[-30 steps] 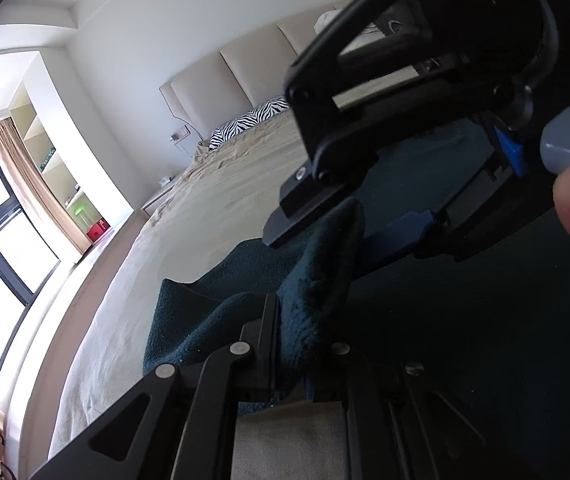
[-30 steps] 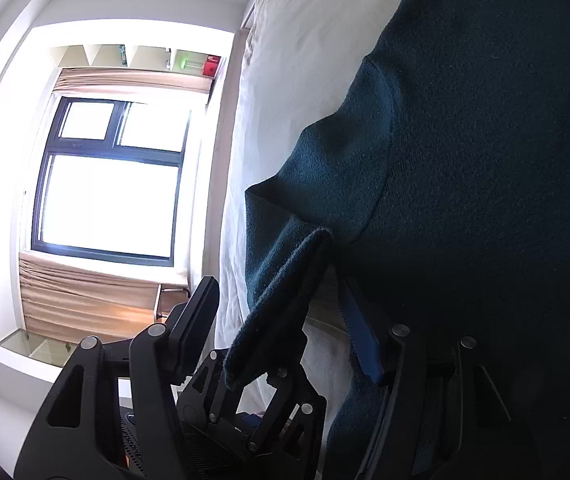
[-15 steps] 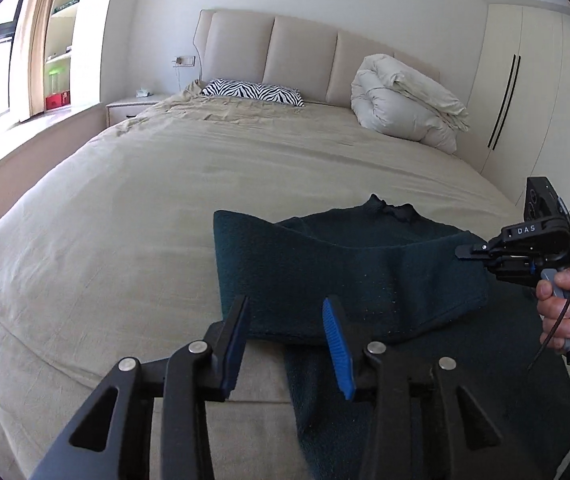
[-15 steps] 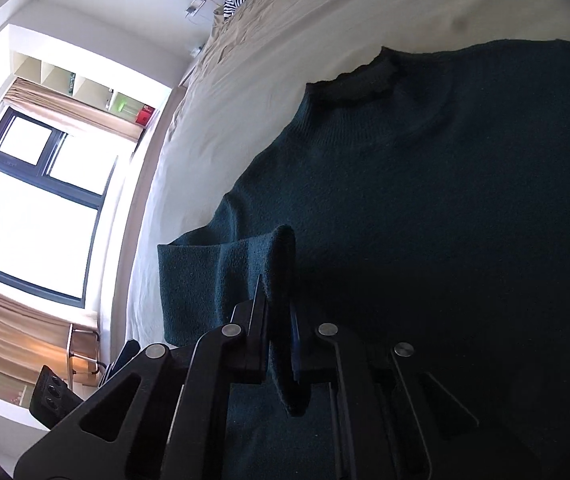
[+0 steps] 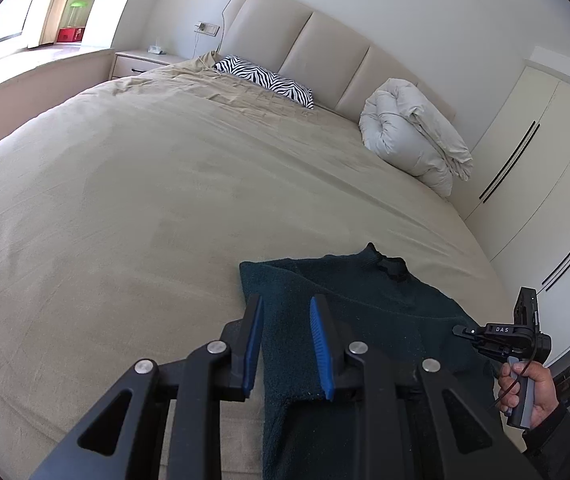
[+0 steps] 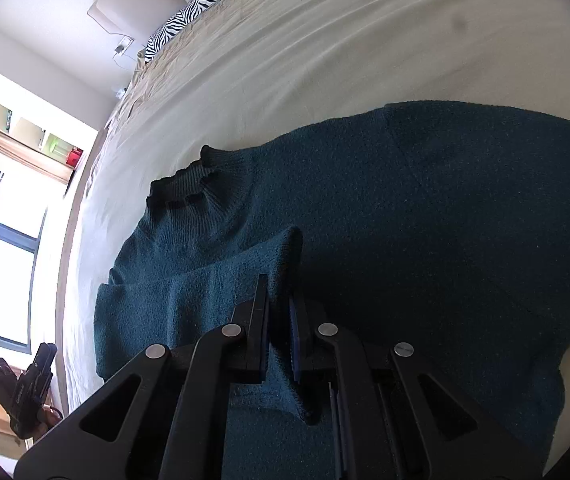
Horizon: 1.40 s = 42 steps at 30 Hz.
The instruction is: Fold small clothes
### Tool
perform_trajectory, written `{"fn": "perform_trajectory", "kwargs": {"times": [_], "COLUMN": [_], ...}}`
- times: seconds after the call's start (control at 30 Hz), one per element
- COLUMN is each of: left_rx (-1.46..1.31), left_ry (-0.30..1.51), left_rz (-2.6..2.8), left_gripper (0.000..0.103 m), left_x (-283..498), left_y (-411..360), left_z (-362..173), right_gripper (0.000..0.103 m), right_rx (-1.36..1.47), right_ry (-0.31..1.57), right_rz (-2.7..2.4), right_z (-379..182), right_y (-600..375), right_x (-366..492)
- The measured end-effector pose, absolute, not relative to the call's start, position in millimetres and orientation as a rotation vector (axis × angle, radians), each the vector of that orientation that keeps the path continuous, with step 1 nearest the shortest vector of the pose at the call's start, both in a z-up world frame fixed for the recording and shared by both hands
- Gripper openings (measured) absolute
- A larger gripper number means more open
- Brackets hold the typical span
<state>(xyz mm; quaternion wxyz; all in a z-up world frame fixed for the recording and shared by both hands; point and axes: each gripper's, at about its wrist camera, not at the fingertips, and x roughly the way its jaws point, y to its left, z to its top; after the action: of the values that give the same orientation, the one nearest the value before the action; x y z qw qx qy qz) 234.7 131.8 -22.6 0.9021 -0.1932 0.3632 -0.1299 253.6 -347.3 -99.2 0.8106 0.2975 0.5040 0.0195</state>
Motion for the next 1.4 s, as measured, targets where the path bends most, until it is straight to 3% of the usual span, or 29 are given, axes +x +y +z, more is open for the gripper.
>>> {"fn": "perform_trajectory", "kwargs": {"times": [0.2,0.27,0.77,1.0,1.4], "left_rx": [-0.399,-0.394,-0.314,-0.261,-0.186], "left_ry": [0.799,0.818,0.873,0.949,0.904], "left_rz": [-0.282,-0.288,-0.287,-0.240,-0.236], "left_gripper": [0.027,0.021,0.021,0.020,0.016], "left_x": [253.9,259.5,290.2,309.3,304.0], "left_y": [109.1,104.6,76.1,66.6,64.3], "left_z": [-37.7,-43.5,-66.5,-100.8,-113.3], "right_gripper": [0.007,0.007,0.007,0.007,0.007], "right_rx": [0.596,0.597,0.574,0.547,0.571], "right_ry": [1.075,1.077,1.087,1.078,1.024], "right_rz": [0.012,0.007,-0.012,-0.004,0.024], "right_z": [-99.8,-104.8,-122.7,-118.5,-139.2], "right_y": [-351.2,-356.7,-366.5,-360.5,-367.7], "right_x": [246.3,243.2,236.5,240.7,246.4]}}
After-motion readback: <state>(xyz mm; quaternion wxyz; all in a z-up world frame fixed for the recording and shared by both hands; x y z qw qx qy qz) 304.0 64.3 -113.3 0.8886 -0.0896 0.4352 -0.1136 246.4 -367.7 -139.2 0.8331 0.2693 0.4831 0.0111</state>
